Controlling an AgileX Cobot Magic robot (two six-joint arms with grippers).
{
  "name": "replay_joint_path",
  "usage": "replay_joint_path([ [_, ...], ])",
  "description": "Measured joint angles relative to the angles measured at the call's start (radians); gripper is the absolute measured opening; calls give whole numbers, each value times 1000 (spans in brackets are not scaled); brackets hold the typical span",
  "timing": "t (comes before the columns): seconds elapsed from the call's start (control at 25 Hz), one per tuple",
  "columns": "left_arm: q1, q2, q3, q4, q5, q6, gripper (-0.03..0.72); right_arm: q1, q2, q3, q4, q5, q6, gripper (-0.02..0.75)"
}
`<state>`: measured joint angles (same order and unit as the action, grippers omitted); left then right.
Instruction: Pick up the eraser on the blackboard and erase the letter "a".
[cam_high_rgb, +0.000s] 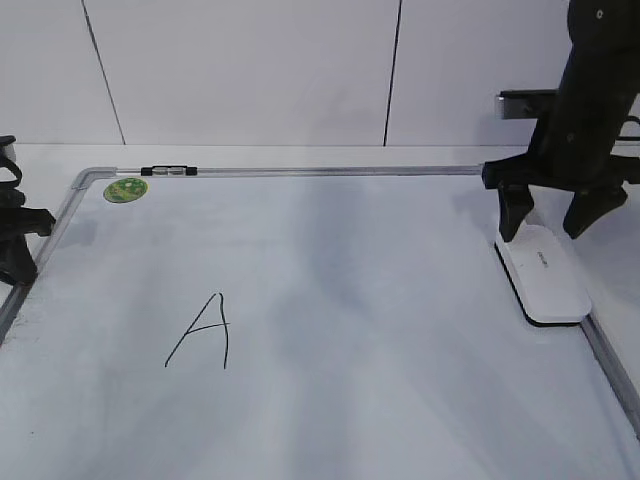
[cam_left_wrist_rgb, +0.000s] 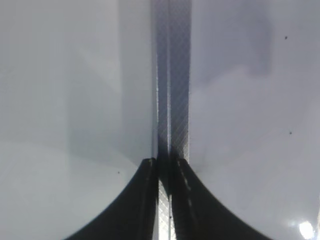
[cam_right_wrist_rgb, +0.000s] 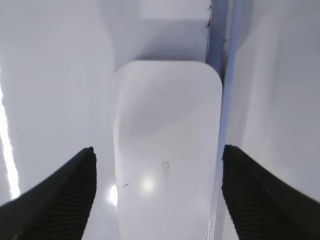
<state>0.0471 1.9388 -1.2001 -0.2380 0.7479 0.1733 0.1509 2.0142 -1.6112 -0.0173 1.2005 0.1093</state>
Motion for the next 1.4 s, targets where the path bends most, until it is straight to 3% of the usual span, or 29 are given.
replay_joint_path([
  [0.24,0,0,0,0,0,0,95,0,0,-78,0,12,2,615],
  [0.6,0,11,-29,15,36,0,289,0,0,-83,0,18,4,607],
  [0.88,0,-16,-109,15,155,0,302,0,-14,-83,0,18,-1,596],
  [1.4,0,-349,-123,17,375,-8,304,24,-273,-83,17,31,-4,594],
])
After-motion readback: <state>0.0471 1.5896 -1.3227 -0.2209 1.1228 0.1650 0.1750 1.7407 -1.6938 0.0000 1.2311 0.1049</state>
